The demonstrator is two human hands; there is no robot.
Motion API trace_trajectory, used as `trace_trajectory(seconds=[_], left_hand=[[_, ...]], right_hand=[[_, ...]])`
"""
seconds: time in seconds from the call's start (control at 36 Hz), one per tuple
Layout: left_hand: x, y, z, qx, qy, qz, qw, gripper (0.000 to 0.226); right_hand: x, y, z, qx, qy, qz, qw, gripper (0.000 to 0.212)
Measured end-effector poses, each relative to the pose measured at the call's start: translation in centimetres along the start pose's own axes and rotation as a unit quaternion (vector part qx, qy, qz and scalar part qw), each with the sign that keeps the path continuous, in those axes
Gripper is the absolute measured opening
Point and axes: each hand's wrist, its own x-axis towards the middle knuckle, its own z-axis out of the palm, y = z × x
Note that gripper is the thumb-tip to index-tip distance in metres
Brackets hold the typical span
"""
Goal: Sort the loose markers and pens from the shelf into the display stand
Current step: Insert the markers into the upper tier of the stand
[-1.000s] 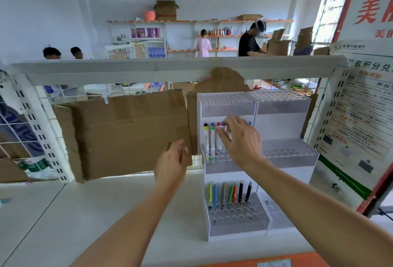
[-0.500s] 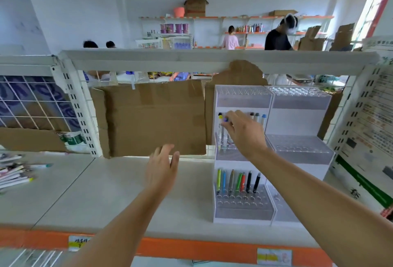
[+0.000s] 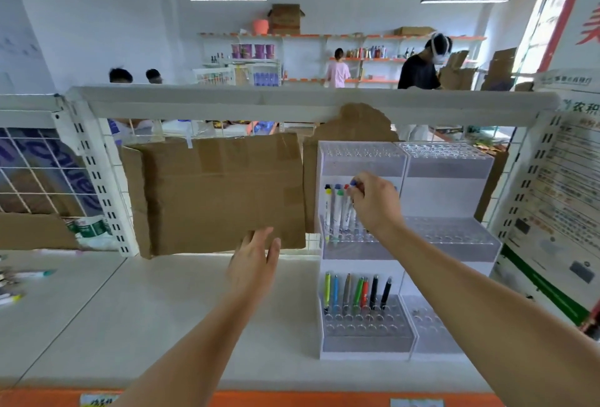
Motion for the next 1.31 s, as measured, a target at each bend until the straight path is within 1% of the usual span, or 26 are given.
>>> trace_trajectory(seconds=[0.08, 0.22, 0.28, 0.36, 0.5, 0.58, 0.67, 0.75, 0.81, 0.86, 0.92, 1.0, 1.06, 1.11, 1.17, 1.31], left_hand=[[0.6, 0.0, 0.2, 0.002, -0.010, 0.005, 1.000, 0.037], [1.4, 0.0, 0.8, 0.009, -0.019, 0.006, 1.000, 0.037], [1.6, 0.1, 1.0, 0.009, -0.019, 0.007, 1.000, 0.037], [1.9, -0.2, 1.3, 0.012, -0.030, 0.011, 0.999, 0.037], [2.3, -0.3, 1.6, 0.018, -0.033, 0.002, 0.999, 0.037], [2.6, 0.2, 1.5, 0.022, -0.032, 0.005, 0.999, 0.038], [2.9, 0.5, 1.2, 0.021, -0.026, 0.018, 0.999, 0.037], [2.9, 0.4, 0.8, 0.013, -0.013, 0.025, 1.000, 0.035], [2.8, 0.3, 0.5, 0.015, -0.008, 0.033, 0.999, 0.034], [2.6, 0.1, 0.0, 0.027, -0.008, 0.035, 0.999, 0.035], [2.4, -0.1, -0.5, 0.038, -0.008, 0.026, 0.999, 0.036], [1.9, -0.9, -1.5, 0.057, 0.003, 0.009, 0.998, 0.038], [1.3, -1.5, -2.3, 0.070, 0.010, 0.002, 0.998, 0.037], [0.4, -2.4, -3.5, 0.081, 0.013, -0.008, 0.997, 0.042], [-0.8, -3.3, -4.9, 0.112, 0.009, -0.009, 0.994, 0.052], [-4.3, -7.0, -8.6, 0.236, -0.006, -0.081, 0.968, 0.054]], right_hand=[[0.0, 0.0, -0.1, -0.017, 0.003, -0.007, 1.000, 0.013], [-0.1, -0.2, -0.2, -0.083, -0.004, -0.034, 0.996, 0.015], [-0.2, 0.2, 0.1, -0.074, -0.006, -0.034, 0.997, 0.015], [-0.1, 0.4, 0.3, -0.031, -0.004, -0.011, 0.999, 0.015], [-0.6, 0.0, 0.8, -0.067, -0.025, -0.006, 0.997, 0.012], [-1.0, 0.1, 1.3, -0.068, -0.017, 0.009, 0.998, 0.010], [-0.9, -0.2, 1.0, -0.054, -0.028, 0.025, 0.998, 0.007], [-1.4, -0.7, 0.6, -0.029, -0.044, 0.031, 0.998, 0.018], [-2.1, -0.8, 0.4, -0.055, -0.042, 0.023, 0.997, 0.027], [-2.8, -0.7, 0.2, -0.120, -0.008, -0.011, 0.993, 0.031], [-3.5, -1.0, 0.3, -0.164, 0.023, -0.073, 0.983, 0.034], [-4.3, -2.6, 0.8, -0.159, 0.035, -0.181, 0.970, 0.034], [-4.9, -3.8, 1.8, -0.160, 0.031, -0.238, 0.957, 0.033], [-5.4, -4.9, 3.1, -0.156, 0.005, -0.273, 0.949, 0.035], [-6.0, -5.8, 4.7, -0.144, -0.030, -0.293, 0.945, 0.039], [-8.2, -8.3, 9.5, -0.151, -0.147, -0.299, 0.931, 0.054]])
